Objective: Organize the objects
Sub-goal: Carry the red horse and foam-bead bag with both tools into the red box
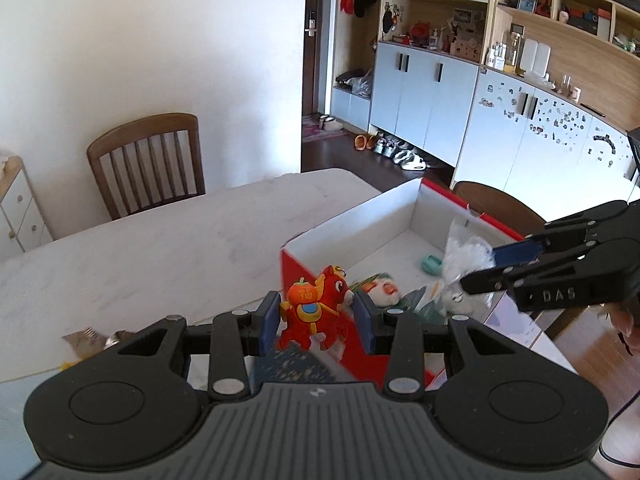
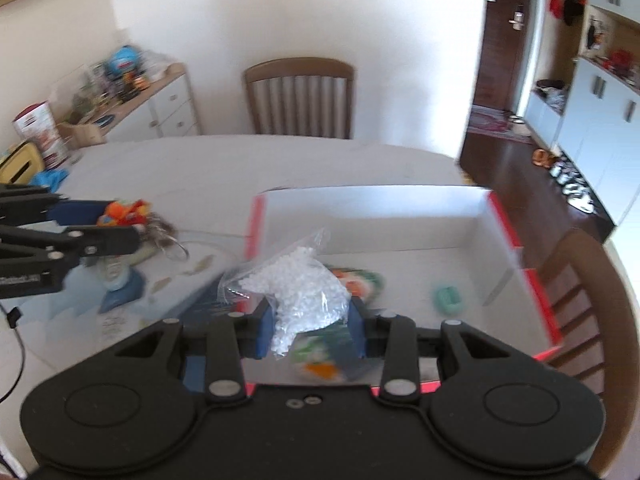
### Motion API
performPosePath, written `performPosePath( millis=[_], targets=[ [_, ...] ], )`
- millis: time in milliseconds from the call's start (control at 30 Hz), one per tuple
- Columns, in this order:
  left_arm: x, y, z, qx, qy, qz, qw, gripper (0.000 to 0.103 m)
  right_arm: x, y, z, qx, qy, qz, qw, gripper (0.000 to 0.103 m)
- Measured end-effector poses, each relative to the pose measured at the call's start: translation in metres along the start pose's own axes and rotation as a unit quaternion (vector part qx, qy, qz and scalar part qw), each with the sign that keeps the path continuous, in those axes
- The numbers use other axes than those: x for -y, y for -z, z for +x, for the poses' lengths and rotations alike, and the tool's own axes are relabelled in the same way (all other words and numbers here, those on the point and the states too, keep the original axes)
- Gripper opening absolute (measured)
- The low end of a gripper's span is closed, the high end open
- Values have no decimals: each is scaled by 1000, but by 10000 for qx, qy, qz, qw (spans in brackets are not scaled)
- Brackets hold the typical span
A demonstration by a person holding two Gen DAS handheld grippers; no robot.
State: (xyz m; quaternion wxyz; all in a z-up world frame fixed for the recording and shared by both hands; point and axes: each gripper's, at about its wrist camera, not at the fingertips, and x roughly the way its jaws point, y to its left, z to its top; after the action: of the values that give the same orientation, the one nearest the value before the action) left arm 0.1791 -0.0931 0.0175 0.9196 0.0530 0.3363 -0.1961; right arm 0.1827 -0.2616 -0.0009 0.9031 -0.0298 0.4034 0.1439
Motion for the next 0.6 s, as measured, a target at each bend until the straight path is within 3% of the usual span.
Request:
performPosePath(
  millis=[267, 600],
  targets=[
    [30, -21, 31, -122, 159, 61, 9998, 39, 60, 0, 8, -57, 411, 202, 9989, 37],
    [73, -34, 80, -390, 309, 400, 9980, 39, 91, -2, 46, -249, 371, 273, 9986, 37]
  ],
)
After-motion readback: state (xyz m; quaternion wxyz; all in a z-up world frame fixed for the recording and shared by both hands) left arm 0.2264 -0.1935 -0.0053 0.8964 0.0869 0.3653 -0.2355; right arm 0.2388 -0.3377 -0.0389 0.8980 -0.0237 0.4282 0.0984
